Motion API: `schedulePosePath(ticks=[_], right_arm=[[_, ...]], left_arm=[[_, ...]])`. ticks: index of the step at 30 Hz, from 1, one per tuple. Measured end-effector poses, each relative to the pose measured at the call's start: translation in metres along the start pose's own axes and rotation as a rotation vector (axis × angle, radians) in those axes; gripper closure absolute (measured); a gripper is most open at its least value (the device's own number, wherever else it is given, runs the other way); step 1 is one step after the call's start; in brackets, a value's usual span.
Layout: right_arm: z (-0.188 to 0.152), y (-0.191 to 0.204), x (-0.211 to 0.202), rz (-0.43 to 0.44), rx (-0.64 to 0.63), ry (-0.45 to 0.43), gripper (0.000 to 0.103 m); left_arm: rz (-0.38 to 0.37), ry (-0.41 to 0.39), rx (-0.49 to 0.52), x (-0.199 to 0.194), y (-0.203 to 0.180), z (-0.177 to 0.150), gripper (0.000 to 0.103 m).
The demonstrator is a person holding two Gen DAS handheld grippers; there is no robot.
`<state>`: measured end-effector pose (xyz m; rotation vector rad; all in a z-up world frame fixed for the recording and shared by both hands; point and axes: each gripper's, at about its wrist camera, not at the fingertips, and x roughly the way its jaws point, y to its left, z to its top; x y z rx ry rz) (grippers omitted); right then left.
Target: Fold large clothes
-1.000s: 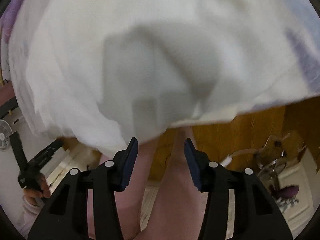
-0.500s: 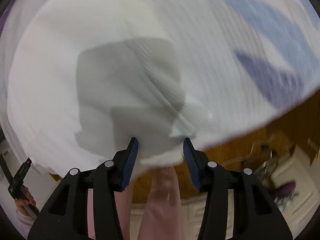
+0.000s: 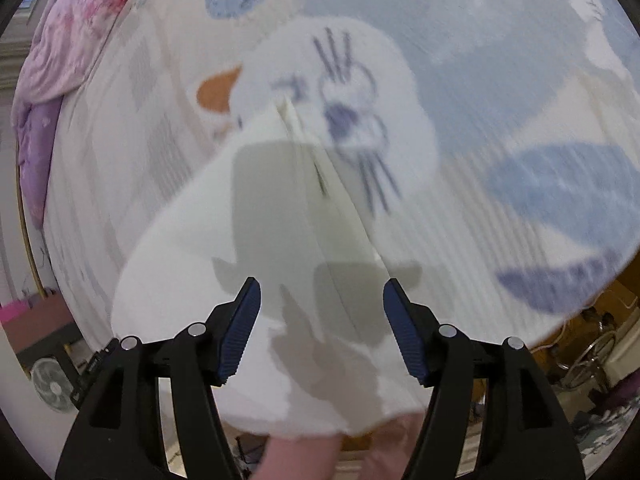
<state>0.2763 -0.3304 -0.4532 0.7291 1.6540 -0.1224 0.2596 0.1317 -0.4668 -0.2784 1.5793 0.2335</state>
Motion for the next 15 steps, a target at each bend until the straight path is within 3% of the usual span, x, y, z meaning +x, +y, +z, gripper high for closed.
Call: schedulePosePath(ticks=[3, 4, 6, 7, 8, 9, 11, 15], right_arm=[[0.008, 0.001, 0.019, 0.014, 0.019, 0.005, 0.042], [0.017, 0.001, 0.025, 0.024, 0.030, 0.014, 0.042], [0.016, 0.010, 0.037, 0.011, 0.035, 0.021, 0.044], [0.017, 0.009, 0.037, 0.005, 0.025, 0.015, 0.048], [0.017, 0.015, 0.035, 0.025, 0.005, 0.000, 0.063], [0.017, 0.020, 0.033, 0.053, -0.005, -0.002, 0.078], [0.017, 0.029, 0.036, 0.040, -0.011, 0.016, 0.093], [0.022, 0.047, 0.029, 0.041, -0.005, -0.018, 0.097]], left_arm=[[-0.064, 0.079, -0.039, 0.021, 0.010, 0.010, 0.034], [-0.087, 0.104, -0.047, 0.028, 0.023, 0.011, 0.039], [-0.155, 0.145, -0.090, 0.032, 0.035, 0.014, 0.062], [-0.161, 0.150, -0.090, 0.033, 0.044, 0.009, 0.075], [-0.169, 0.157, -0.072, 0.027, 0.044, 0.010, 0.082], [-0.172, 0.155, -0.058, 0.022, 0.049, 0.014, 0.085], [-0.174, 0.146, -0.046, 0.011, 0.054, 0.029, 0.090], [-0.188, 0.117, -0.051, -0.014, 0.060, 0.046, 0.093]])
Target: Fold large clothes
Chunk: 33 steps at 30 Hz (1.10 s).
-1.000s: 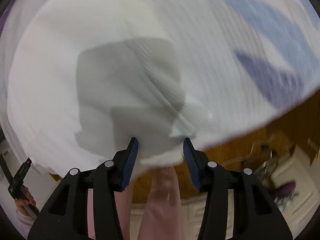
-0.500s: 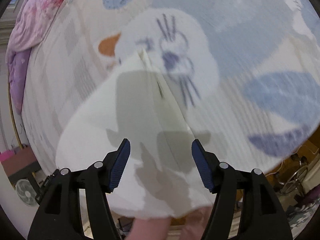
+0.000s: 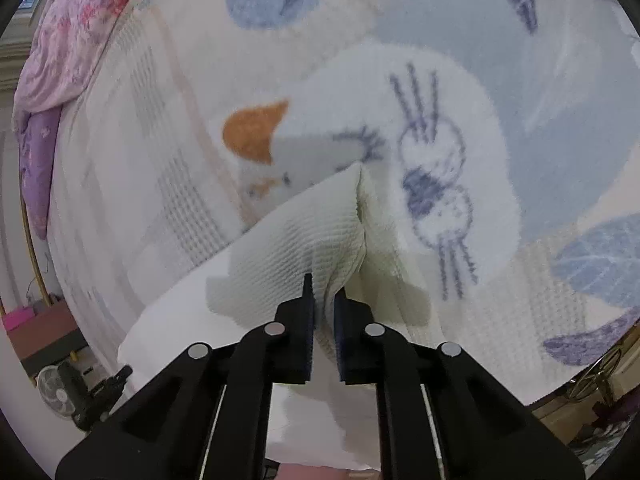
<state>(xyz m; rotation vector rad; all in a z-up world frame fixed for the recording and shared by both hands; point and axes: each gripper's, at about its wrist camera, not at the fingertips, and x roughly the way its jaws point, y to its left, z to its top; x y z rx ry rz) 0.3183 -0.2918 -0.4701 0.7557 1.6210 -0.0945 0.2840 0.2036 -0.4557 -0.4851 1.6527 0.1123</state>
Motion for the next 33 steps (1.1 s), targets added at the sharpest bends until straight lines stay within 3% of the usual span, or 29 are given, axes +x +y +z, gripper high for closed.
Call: schedulePosePath(ticks=[5, 7, 9, 14, 16, 18, 19, 20, 21, 22, 23, 25, 28, 30, 31, 32, 33], right_arm=[[0.005, 0.026, -0.012, 0.020, -0.027, -0.044, 0.098], [0.015, 0.029, -0.016, 0.025, -0.038, -0.063, 0.098], [0.020, 0.028, -0.019, 0.047, -0.020, -0.088, 0.098], [0.041, 0.026, -0.014, 0.022, -0.007, -0.104, 0.098], [0.046, 0.016, -0.007, 0.005, 0.033, -0.084, 0.097], [0.049, 0.012, -0.001, -0.013, 0.063, -0.047, 0.090], [0.047, 0.014, -0.003, -0.029, 0.053, -0.037, 0.086], [0.043, 0.016, -0.009, -0.047, 0.030, -0.039, 0.071], [0.035, 0.017, -0.017, -0.067, 0.003, -0.055, 0.048], [0.029, 0.016, -0.023, -0.081, -0.011, -0.067, 0.040], [0.018, 0.014, -0.031, -0.108, -0.026, -0.083, 0.033], [-0.007, 0.001, -0.038, -0.143, -0.015, -0.063, 0.032], [-0.041, -0.026, -0.035, -0.159, 0.066, -0.020, 0.032], [-0.067, -0.046, -0.024, -0.168, 0.137, 0.029, 0.032], [-0.079, -0.055, -0.015, -0.155, 0.168, 0.053, 0.032], [-0.089, -0.061, -0.006, -0.136, 0.192, 0.081, 0.032], [-0.095, -0.066, 0.004, -0.101, 0.205, 0.096, 0.038]], left_arm=[[0.006, -0.028, -0.007, -0.024, -0.014, -0.005, 0.093], [0.012, -0.074, -0.024, -0.042, -0.018, -0.011, 0.096], [-0.030, -0.148, -0.050, -0.056, -0.028, -0.004, 0.096], [0.070, -0.148, -0.007, -0.038, -0.051, 0.027, 0.096], [0.134, -0.071, 0.004, -0.018, -0.049, 0.032, 0.095], [0.141, -0.041, 0.002, -0.010, -0.041, 0.028, 0.089], [0.159, -0.047, 0.019, -0.013, -0.038, 0.021, 0.076], [0.186, -0.056, 0.025, -0.017, -0.035, 0.015, 0.051], [0.215, -0.070, 0.030, -0.022, -0.029, 0.003, 0.043], [0.202, -0.074, 0.029, -0.027, -0.022, -0.008, 0.040], [0.175, -0.068, 0.020, -0.030, -0.016, -0.017, 0.037], [0.159, -0.021, -0.006, -0.030, -0.002, -0.038, 0.022], [0.190, 0.039, -0.036, -0.015, 0.021, -0.071, 0.022], [0.165, 0.105, -0.095, 0.004, 0.037, -0.090, 0.023], [0.132, 0.119, -0.122, 0.013, 0.044, -0.100, 0.033], [0.125, 0.115, -0.131, 0.017, 0.045, -0.105, 0.052], [0.147, 0.113, -0.138, 0.021, 0.048, -0.110, 0.061]])
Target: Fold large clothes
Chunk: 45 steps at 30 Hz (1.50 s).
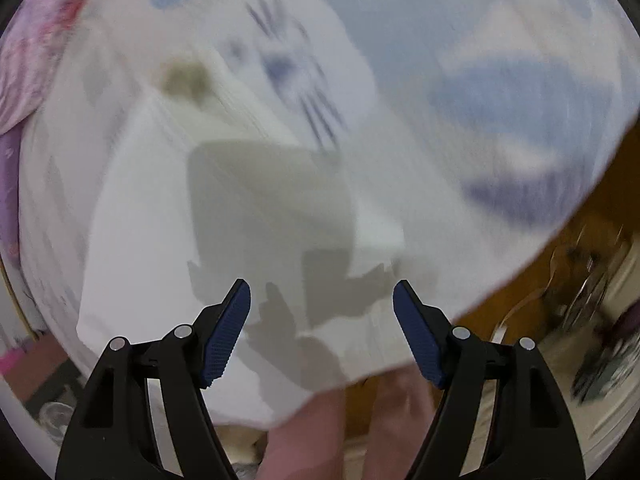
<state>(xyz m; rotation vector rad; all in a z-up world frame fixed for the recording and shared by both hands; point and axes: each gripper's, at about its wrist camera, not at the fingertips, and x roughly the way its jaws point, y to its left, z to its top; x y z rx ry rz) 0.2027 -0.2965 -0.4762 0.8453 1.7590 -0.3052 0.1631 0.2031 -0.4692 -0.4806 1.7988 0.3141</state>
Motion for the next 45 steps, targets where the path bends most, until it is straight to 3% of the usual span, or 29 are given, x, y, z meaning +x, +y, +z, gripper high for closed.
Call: schedulePosePath(ticks=[1, 2, 3, 4, 6, 9, 10, 12, 13, 14, 15, 17, 22, 24, 25, 26, 29, 31, 34, 37, 39, 41, 45], right_arm=[[-0.003, -0.002, 0.009, 0.047, -0.002, 0.008, 0.052], [-0.007, -0.003, 0.023, 0.087, -0.002, 0.030, 0.096], [-0.009, -0.004, 0.033, 0.069, 0.015, 0.055, 0.103], [-0.012, -0.005, 0.036, 0.087, 0.028, 0.053, 0.103], [-0.015, -0.005, 0.027, 0.098, 0.010, 0.005, 0.103], [-0.013, -0.019, 0.009, -0.056, -0.012, -0.073, 0.103], [-0.010, -0.029, 0.007, -0.076, 0.009, -0.069, 0.103], [-0.007, -0.042, 0.002, 0.017, 0.057, -0.028, 0.098], [-0.008, -0.045, -0.001, 0.048, 0.062, -0.019, 0.098], [-0.011, -0.045, -0.007, 0.055, 0.044, -0.016, 0.089], [-0.015, -0.042, -0.012, 0.034, 0.016, -0.018, 0.067], [-0.024, -0.034, -0.019, 0.028, -0.034, -0.040, 0.044], [-0.042, -0.004, -0.016, 0.062, -0.193, -0.056, 0.049], [-0.047, 0.007, -0.008, 0.074, -0.250, -0.047, 0.071], [-0.052, 0.006, -0.003, 0.072, -0.281, -0.034, 0.074], [-0.052, 0.011, 0.007, 0.062, -0.302, -0.023, 0.079], [-0.044, 0.014, 0.056, -0.077, -0.349, 0.017, 0.082], [-0.036, 0.006, 0.073, -0.037, -0.324, 0.008, 0.082], [-0.035, 0.002, 0.065, -0.040, -0.287, 0.045, 0.082], [-0.038, 0.003, 0.056, -0.069, -0.293, 0.083, 0.070], [-0.045, 0.006, 0.049, -0.029, -0.292, 0.092, 0.037], [-0.051, 0.008, 0.038, -0.019, -0.296, 0.067, 0.033], [-0.052, 0.000, 0.020, 0.003, -0.274, 0.052, 0.032]], left_arm=[[0.025, -0.001, -0.006, 0.002, 0.002, -0.002, 0.074], [0.030, -0.004, -0.021, 0.000, 0.003, -0.004, 0.080], [0.030, -0.007, -0.030, -0.005, 0.003, -0.007, 0.086], [0.032, -0.011, -0.025, -0.010, 0.003, -0.008, 0.094], [0.049, -0.040, 0.027, -0.027, 0.002, -0.018, 0.095], [0.040, -0.061, 0.050, -0.034, 0.012, -0.033, 0.094], [0.053, -0.056, 0.052, -0.033, 0.015, -0.037, 0.089], [0.106, -0.031, 0.054, -0.028, 0.018, -0.045, 0.080], [0.134, -0.017, 0.046, -0.026, 0.021, -0.050, 0.061], [0.123, -0.022, 0.035, -0.026, 0.025, -0.057, 0.052], [0.102, -0.027, 0.027, -0.027, 0.028, -0.065, 0.052], [0.100, -0.019, 0.031, -0.025, 0.025, -0.082, 0.051], [0.061, -0.072, 0.112, -0.028, 0.008, -0.113, 0.052], [0.043, -0.095, 0.156, -0.026, -0.006, -0.122, 0.065], [0.025, -0.096, 0.169, -0.020, -0.015, -0.127, 0.073], [0.010, -0.088, 0.179, -0.014, -0.019, -0.129, 0.075], [0.031, -0.037, 0.210, 0.025, -0.031, -0.130, 0.077], [0.037, -0.059, 0.202, 0.041, -0.036, -0.120, 0.077], [0.021, -0.041, 0.174, 0.031, -0.028, -0.124, 0.077], [0.046, -0.014, 0.216, 0.029, -0.017, -0.136, 0.074], [0.092, -0.011, 0.233, 0.024, -0.012, -0.143, 0.064], [0.092, -0.013, 0.239, 0.019, -0.006, -0.153, 0.047], [0.116, -0.034, 0.276, 0.002, -0.012, -0.158, 0.032]])
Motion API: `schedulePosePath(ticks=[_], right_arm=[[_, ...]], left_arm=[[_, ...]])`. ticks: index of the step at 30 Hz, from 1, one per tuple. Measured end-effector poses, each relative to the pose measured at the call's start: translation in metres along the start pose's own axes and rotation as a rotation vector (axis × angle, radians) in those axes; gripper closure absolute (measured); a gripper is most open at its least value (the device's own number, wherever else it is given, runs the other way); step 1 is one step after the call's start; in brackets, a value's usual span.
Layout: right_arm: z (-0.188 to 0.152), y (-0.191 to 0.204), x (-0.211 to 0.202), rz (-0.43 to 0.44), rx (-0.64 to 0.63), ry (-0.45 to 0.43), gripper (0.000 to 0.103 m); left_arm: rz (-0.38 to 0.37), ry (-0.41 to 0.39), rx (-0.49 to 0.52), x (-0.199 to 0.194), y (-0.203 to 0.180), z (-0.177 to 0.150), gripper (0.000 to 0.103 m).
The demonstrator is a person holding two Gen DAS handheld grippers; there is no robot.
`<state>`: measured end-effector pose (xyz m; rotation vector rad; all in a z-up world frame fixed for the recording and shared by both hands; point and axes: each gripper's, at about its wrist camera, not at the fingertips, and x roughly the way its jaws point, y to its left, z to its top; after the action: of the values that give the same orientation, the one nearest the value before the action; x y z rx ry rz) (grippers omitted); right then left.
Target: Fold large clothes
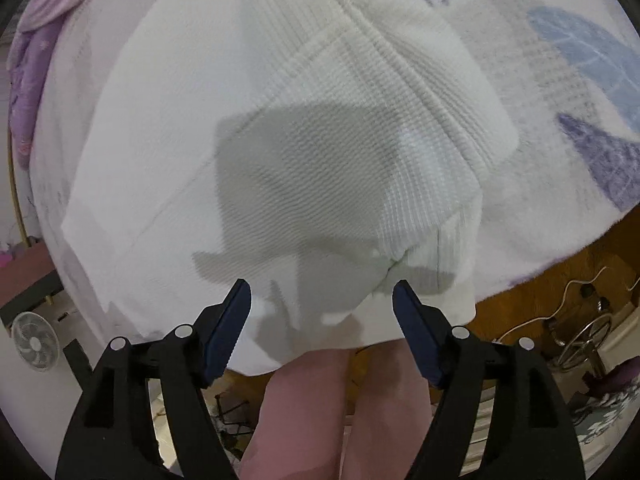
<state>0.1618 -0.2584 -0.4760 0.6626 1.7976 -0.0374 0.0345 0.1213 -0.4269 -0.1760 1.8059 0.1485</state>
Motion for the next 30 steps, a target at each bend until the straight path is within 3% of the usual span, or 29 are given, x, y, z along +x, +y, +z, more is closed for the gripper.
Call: schedulePosePath(ticks=[3, 5, 8, 12, 14, 16, 17, 19, 21, 23, 24, 26, 30], right_arm=[[0.002, -0.003, -0.023, -0.033, -0.016, -0.056, 0.032], [-0.004, 0.011, -0.041, -0.074, -0.075, -0.153, 0.032], [-0.008, 0.042, -0.059, -0.062, -0.228, -0.323, 0.033], [-0.002, 0.107, -0.055, -0.012, -0.444, -0.531, 0.048], [0.010, 0.135, -0.039, 0.015, -0.523, -0.578, 0.055], [0.029, 0.164, -0.011, 0.005, -0.587, -0.559, 0.065], [0.037, 0.171, 0.002, 0.010, -0.602, -0.540, 0.068], [0.041, 0.184, 0.025, 0.007, -0.619, -0.510, 0.068], [0.046, 0.179, 0.053, -0.091, -0.673, -0.485, 0.079], [0.038, 0.169, 0.044, -0.090, -0.756, -0.505, 0.083], [0.033, 0.160, 0.039, -0.115, -0.777, -0.495, 0.084], [0.026, 0.130, 0.021, -0.151, -0.774, -0.485, 0.085], [0.021, 0.051, -0.003, -0.305, -0.616, -0.440, 0.085]], left_arm=[[0.006, -0.030, 0.042, -0.018, -0.004, 0.011, 0.029], [0.018, -0.069, 0.074, -0.031, -0.013, 0.017, 0.028], [0.014, -0.206, 0.119, -0.044, -0.035, 0.029, 0.028], [-0.038, -0.368, 0.174, -0.059, -0.072, 0.069, 0.028], [-0.059, -0.429, 0.190, -0.058, -0.092, 0.085, 0.041], [-0.121, -0.466, 0.210, -0.054, -0.110, 0.114, 0.044], [-0.141, -0.463, 0.216, -0.053, -0.123, 0.144, 0.044], [-0.168, -0.429, 0.201, -0.027, -0.120, 0.171, 0.043], [-0.213, -0.417, 0.195, -0.015, -0.117, 0.184, 0.044], [-0.169, -0.433, 0.260, -0.016, -0.109, 0.169, 0.066], [-0.150, -0.442, 0.289, -0.016, -0.103, 0.160, 0.070], [-0.162, -0.444, 0.298, -0.019, -0.075, 0.140, 0.073], [-0.083, -0.404, 0.229, -0.017, -0.027, 0.125, 0.073]])
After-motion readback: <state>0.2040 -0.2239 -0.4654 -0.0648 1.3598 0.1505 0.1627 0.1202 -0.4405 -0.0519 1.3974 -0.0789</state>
